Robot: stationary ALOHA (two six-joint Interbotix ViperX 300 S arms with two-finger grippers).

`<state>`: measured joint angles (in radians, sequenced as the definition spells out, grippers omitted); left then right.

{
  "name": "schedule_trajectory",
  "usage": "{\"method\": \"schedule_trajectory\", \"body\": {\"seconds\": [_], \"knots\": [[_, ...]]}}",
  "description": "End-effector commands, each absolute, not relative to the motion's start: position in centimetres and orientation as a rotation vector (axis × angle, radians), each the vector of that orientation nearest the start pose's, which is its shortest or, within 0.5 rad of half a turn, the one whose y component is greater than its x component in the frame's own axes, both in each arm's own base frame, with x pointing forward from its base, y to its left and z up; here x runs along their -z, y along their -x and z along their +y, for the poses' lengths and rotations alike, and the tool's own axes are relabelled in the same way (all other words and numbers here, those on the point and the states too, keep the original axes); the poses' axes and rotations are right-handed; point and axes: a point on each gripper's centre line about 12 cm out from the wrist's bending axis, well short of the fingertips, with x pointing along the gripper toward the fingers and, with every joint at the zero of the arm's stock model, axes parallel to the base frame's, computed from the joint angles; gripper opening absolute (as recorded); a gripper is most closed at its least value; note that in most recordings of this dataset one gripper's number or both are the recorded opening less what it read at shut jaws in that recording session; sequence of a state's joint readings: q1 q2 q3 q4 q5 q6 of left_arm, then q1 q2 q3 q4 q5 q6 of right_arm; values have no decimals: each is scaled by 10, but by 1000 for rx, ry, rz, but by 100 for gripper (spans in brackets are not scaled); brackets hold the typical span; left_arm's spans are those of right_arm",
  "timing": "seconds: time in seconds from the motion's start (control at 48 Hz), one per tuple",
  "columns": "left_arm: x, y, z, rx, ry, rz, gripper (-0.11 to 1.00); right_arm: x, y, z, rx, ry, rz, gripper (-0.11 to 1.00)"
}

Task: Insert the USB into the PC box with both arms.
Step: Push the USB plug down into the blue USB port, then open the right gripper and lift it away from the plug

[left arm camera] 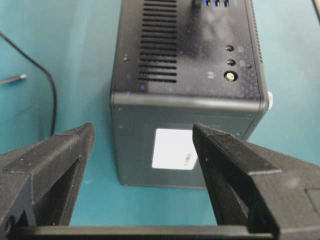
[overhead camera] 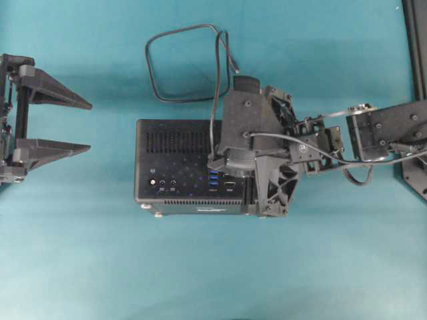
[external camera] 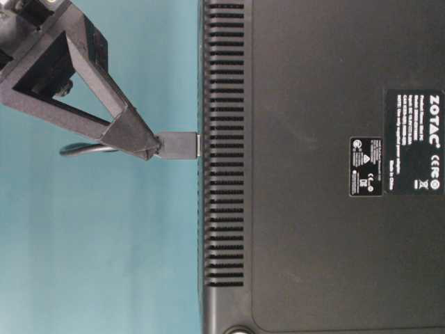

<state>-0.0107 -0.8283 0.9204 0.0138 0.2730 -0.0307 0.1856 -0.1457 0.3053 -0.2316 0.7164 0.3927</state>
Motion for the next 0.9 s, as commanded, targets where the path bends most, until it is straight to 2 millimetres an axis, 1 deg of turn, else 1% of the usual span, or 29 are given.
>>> {"method": "schedule_trajectory", "body": {"seconds": [0.0, 0.063, 0.167, 0.292, 0.355, 0.396, 0.501, 0.584, 0.626, 0.876], "knots": [[-320, -231, -3, 8, 5, 313, 83, -292, -383, 58, 53, -55, 864, 10], [-321, -231, -4, 14, -1, 305, 83, -293, -384, 58, 50, -56, 857, 10], [-318, -231, -6, 22, -4, 311, 83, -295, -385, 58, 45, -60, 838, 13], [-318, -231, -7, 28, -8, 305, 83, -295, -386, 57, 46, -62, 832, 22], [-319, -231, -7, 30, -10, 296, 83, -296, -386, 56, 49, -64, 831, 30], [-319, -232, -8, 32, -11, 294, 83, -296, -386, 55, 51, -64, 832, 37], [-320, -232, -9, 41, -31, 291, 83, -301, -386, 54, 50, -65, 817, 61], [-322, -232, -12, 56, -64, 284, 83, -310, -386, 54, 46, -68, 792, 71], [-323, -232, -12, 62, -81, 282, 83, -314, -384, 54, 46, -70, 783, 72], [-324, -232, -13, 70, -130, 276, 83, -323, -374, 51, 53, -70, 775, 71]]}}
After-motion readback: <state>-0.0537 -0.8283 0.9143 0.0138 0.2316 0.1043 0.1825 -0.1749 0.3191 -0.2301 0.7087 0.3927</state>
